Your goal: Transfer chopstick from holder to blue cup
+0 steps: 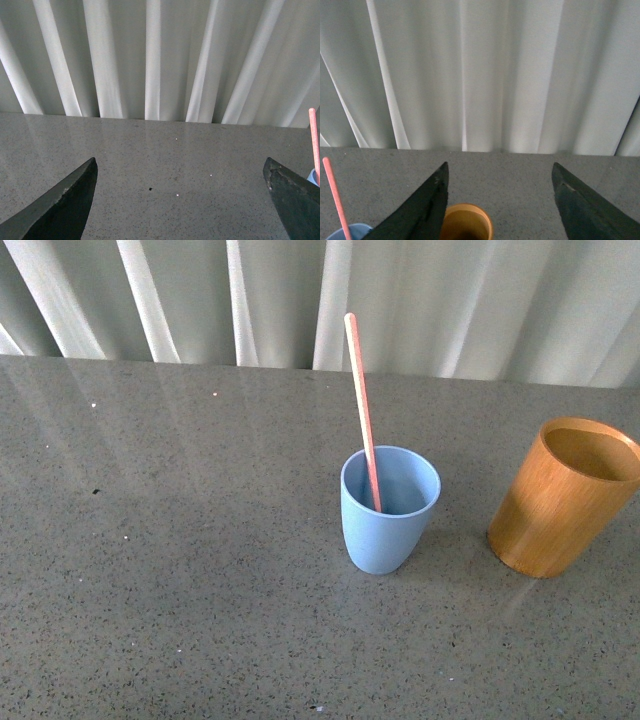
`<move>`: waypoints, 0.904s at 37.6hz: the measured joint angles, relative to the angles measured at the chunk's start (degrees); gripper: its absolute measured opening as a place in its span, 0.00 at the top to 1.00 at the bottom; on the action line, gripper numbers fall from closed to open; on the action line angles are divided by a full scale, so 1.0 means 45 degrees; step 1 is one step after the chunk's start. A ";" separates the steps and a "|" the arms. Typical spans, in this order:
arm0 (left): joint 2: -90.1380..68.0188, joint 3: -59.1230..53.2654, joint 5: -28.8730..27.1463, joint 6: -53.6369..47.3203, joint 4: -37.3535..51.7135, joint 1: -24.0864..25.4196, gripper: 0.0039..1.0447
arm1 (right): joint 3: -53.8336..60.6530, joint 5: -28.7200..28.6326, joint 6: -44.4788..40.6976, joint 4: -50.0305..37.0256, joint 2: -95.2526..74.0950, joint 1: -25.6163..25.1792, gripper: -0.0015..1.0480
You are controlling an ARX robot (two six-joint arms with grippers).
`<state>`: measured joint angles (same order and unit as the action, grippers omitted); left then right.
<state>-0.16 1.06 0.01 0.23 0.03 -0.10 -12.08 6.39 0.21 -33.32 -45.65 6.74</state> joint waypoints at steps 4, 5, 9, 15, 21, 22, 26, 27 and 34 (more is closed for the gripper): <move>0.0000 0.0000 0.0000 0.0005 0.0000 0.0000 0.06 | 0.0510 -0.0155 0.0000 0.0073 0.0534 -0.0243 0.65; 0.0000 0.0000 0.0000 0.0005 0.0000 0.0000 0.06 | 0.0602 -0.0214 0.0000 0.0117 0.0646 -0.0287 0.69; 0.0000 0.0000 -0.0005 0.0000 0.0000 0.0000 0.06 | 0.1103 -0.1404 -0.0015 0.0452 0.1520 -0.1156 0.90; 0.0000 0.0000 0.0000 0.0000 0.0000 0.0000 0.06 | 0.1695 -0.1399 -0.0039 0.1127 0.2764 -0.1467 0.99; 0.0000 0.0000 -0.0005 0.0005 0.0000 0.0000 0.06 | 0.1923 -0.1418 -0.0039 0.1632 0.3551 -0.1467 0.99; 0.0000 0.0000 -0.0005 0.0005 0.0000 0.0000 0.06 | 0.1962 -0.1423 -0.0039 0.1719 0.3667 -0.1467 0.99; 0.0000 0.0000 0.0000 0.0005 0.0000 0.0000 0.06 | 0.2089 -0.1428 -0.0039 0.2050 0.4129 -0.1467 0.99; 0.0000 0.0000 0.0000 0.0005 0.0000 0.0000 0.06 | 0.2137 -0.1413 -0.0039 0.2176 0.4303 -0.1467 0.99; 0.0000 0.0000 -0.0005 0.0005 0.0000 0.0000 0.06 | 0.2390 -0.1433 -0.0044 0.2171 0.4901 -0.1467 0.99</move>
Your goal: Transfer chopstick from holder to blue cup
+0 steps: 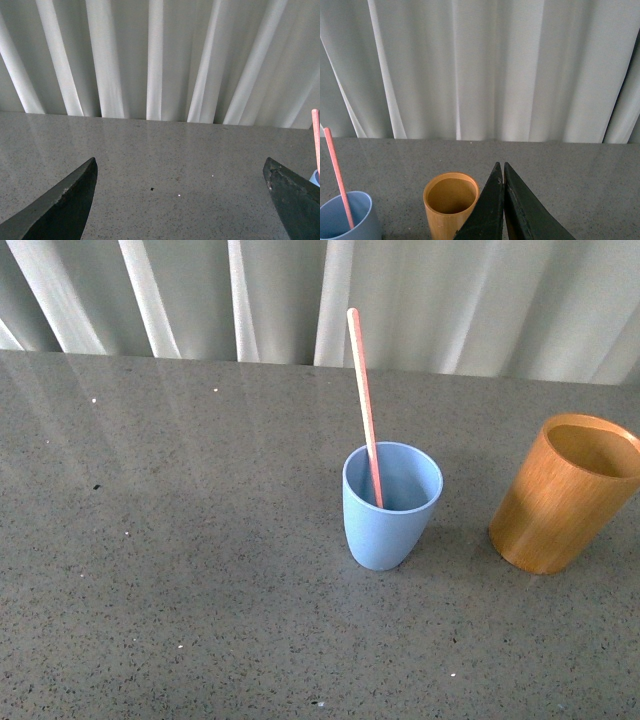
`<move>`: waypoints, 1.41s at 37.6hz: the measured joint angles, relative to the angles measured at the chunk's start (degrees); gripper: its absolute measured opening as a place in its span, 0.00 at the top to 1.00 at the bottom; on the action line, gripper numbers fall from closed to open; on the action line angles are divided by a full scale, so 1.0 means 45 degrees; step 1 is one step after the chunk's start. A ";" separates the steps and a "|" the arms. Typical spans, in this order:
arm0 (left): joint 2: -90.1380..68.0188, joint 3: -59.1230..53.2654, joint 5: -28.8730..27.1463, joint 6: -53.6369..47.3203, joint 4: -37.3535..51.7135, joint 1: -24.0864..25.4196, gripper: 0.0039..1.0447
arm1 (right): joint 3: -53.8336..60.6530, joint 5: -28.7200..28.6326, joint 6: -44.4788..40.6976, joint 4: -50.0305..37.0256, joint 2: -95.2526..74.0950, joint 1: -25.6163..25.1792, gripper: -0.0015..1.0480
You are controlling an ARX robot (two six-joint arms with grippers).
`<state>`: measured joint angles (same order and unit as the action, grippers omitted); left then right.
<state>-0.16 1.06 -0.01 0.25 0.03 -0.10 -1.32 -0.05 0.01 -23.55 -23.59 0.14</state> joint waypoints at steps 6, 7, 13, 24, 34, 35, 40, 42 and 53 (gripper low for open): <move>0.0000 0.0000 0.0005 -0.0005 0.0000 0.0000 0.06 | 0.0000 0.0000 0.0005 0.0874 0.0918 0.0000 0.99; 0.0000 0.0000 0.0005 0.0000 0.0000 0.0000 0.06 | 0.0000 0.0000 0.0000 0.1073 0.1132 0.0000 0.99; 0.0000 0.0000 0.0000 0.0000 0.0000 0.0000 0.06 | 0.0000 0.0000 0.0005 0.1851 0.1894 0.0000 0.99; 0.0000 0.0000 0.0000 -0.0005 0.0000 0.0000 0.06 | 0.0000 0.0000 0.0005 0.2769 0.2841 0.0000 0.99; -0.0005 0.0000 0.0000 0.0000 0.0000 0.0000 0.06 | 0.0000 0.0019 0.0005 0.5153 0.5134 -0.0005 0.99; -0.0005 0.0000 0.0000 -0.0005 0.0000 0.0000 0.06 | 0.0000 0.0019 0.0005 0.5153 0.5173 -0.0005 0.99; 0.0010 0.0000 0.0005 0.0000 0.0000 0.0000 0.06 | 0.0000 0.0024 0.0005 0.5212 0.5187 -0.0005 0.99; 0.0019 0.0000 0.0000 -0.0005 0.0000 0.0000 0.06 | 0.0000 0.0019 0.0005 0.5212 0.5187 -0.0005 0.99; 0.0019 0.0000 0.0000 0.0000 0.0000 0.0000 0.06 | 0.0000 0.0024 0.0000 0.5212 0.5187 -0.0005 0.50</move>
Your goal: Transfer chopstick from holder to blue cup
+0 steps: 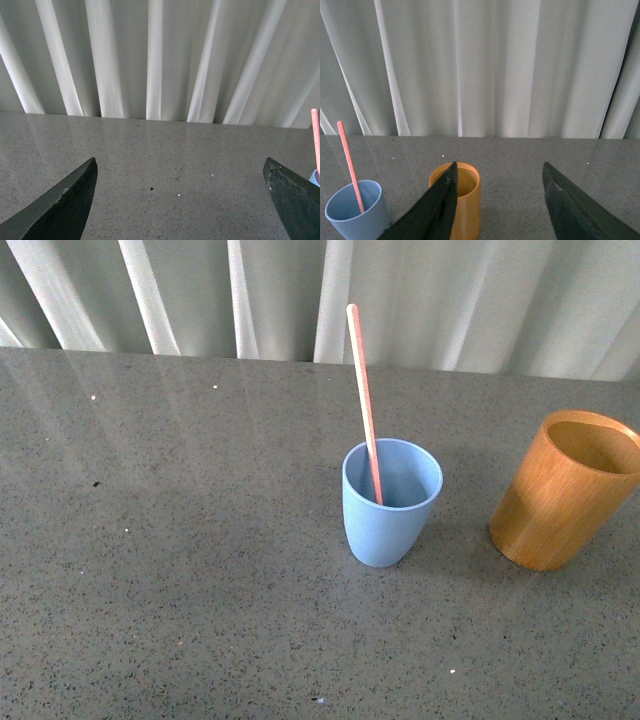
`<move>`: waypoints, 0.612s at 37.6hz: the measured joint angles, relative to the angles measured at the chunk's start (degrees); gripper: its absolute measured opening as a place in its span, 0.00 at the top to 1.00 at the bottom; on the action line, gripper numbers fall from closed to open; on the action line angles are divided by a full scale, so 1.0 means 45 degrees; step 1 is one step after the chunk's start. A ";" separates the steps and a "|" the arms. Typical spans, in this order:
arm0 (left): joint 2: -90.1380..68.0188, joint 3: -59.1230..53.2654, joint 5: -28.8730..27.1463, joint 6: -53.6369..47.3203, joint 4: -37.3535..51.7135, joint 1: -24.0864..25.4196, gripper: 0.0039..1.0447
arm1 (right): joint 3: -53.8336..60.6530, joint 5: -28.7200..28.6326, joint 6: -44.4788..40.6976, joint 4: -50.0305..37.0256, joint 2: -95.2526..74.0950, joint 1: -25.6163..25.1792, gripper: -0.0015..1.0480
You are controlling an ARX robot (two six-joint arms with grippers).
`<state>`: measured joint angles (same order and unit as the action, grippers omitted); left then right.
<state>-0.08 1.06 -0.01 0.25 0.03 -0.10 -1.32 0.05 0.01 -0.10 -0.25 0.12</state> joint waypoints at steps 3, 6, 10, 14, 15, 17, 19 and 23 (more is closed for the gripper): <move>0.0000 0.0000 0.0000 -0.0005 0.0000 0.0000 0.06 | 0.0000 0.0000 0.0000 0.0000 0.0000 0.0000 0.35; 0.0000 0.0000 0.0000 -0.0005 0.0000 0.0000 0.06 | 0.0000 0.0000 0.0000 0.0000 0.0000 0.0005 0.19; 0.0000 0.0000 0.0000 -0.0005 0.0000 0.0000 0.06 | 0.0000 0.0000 0.0010 0.0000 0.0000 0.0000 0.08; 0.0000 0.0000 0.0005 0.0000 0.0000 0.0000 0.06 | 0.0000 0.0000 0.0005 0.0000 0.0000 0.0000 0.10; 0.0000 0.0000 0.0000 -0.0005 0.0000 0.0000 0.06 | 0.0000 0.0000 0.0005 0.0000 0.0000 0.0005 0.10; 0.0000 0.0000 0.0000 -0.0005 0.0000 0.0000 0.06 | 0.0000 0.0000 0.0005 0.0000 0.0000 0.0005 0.10; 0.0000 0.0000 0.0000 -0.0005 0.0000 0.0000 0.06 | 0.0000 0.0000 0.0005 0.0000 0.0000 0.0000 0.10; 0.0000 0.0000 0.0000 0.0000 0.0000 0.0000 0.06 | 0.0000 0.0000 0.0005 0.0000 0.0000 0.0000 0.10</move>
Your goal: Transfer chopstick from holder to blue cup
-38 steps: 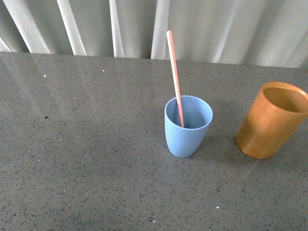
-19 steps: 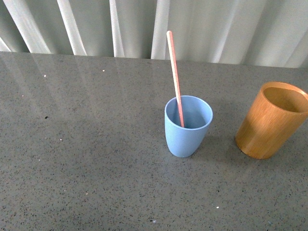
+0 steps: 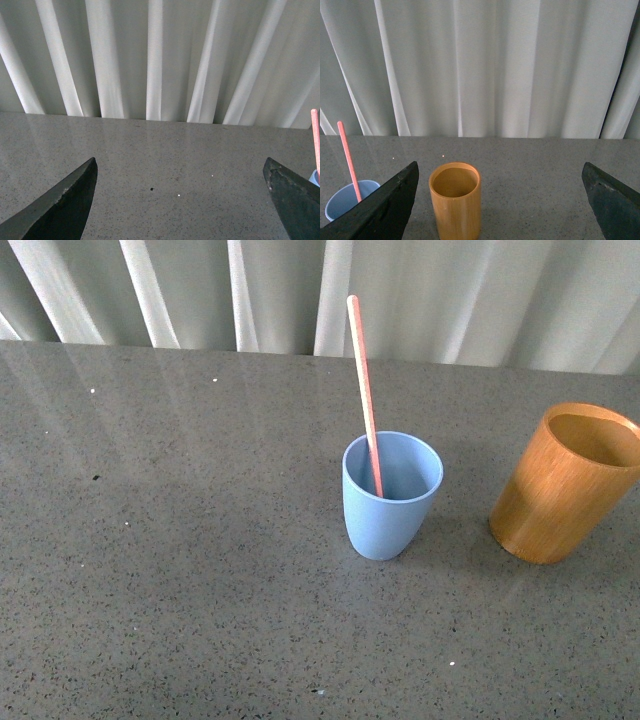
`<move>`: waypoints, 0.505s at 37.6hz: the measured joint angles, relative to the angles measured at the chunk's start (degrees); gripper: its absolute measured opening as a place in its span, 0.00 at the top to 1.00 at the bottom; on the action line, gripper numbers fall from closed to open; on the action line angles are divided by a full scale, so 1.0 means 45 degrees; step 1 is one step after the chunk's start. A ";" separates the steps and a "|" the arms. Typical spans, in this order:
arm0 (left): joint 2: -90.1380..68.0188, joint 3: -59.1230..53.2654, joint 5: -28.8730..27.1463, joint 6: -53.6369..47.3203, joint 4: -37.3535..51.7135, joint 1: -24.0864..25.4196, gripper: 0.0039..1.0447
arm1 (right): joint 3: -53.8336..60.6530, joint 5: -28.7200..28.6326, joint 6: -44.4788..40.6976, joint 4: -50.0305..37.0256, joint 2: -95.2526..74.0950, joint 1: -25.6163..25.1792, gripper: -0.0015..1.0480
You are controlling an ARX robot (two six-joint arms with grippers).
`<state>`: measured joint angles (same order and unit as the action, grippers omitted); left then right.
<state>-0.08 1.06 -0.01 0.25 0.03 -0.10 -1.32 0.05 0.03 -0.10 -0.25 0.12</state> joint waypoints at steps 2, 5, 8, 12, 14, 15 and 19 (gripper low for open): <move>0.0000 0.0000 0.0000 -0.0005 0.0000 0.0000 0.06 | 0.0000 0.0000 0.0000 0.0000 0.0000 0.0005 0.10; 0.0000 0.0000 0.0000 -0.0005 0.0000 0.0000 0.06 | 0.0000 0.0000 0.0000 0.0000 0.0000 0.0000 0.10; 0.0000 0.0000 0.0000 0.0000 0.0000 0.0000 0.06 | 0.0000 0.0000 0.0000 0.0000 0.0000 0.0000 0.10; 0.0000 0.0000 0.0000 0.0000 0.0000 0.0000 0.06 | 0.0000 0.0000 0.0000 0.0000 0.0000 0.0000 0.10; 0.0000 0.0000 0.0000 -0.0005 0.0000 0.0000 0.06 | 0.0000 0.0000 0.0000 0.0000 0.0000 0.0000 0.10; 0.0000 0.0000 0.0005 0.0000 0.0000 0.0000 0.06 | 0.0000 0.0000 0.0000 0.0000 0.0000 0.0000 0.10; 0.0000 0.0000 0.0000 0.0000 0.0000 0.0000 0.06 | 0.0000 0.0000 0.0000 0.0000 0.0000 0.0000 0.10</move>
<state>-0.08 1.06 -0.01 0.25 0.03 -0.10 -1.32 0.05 0.03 -0.10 -0.25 0.12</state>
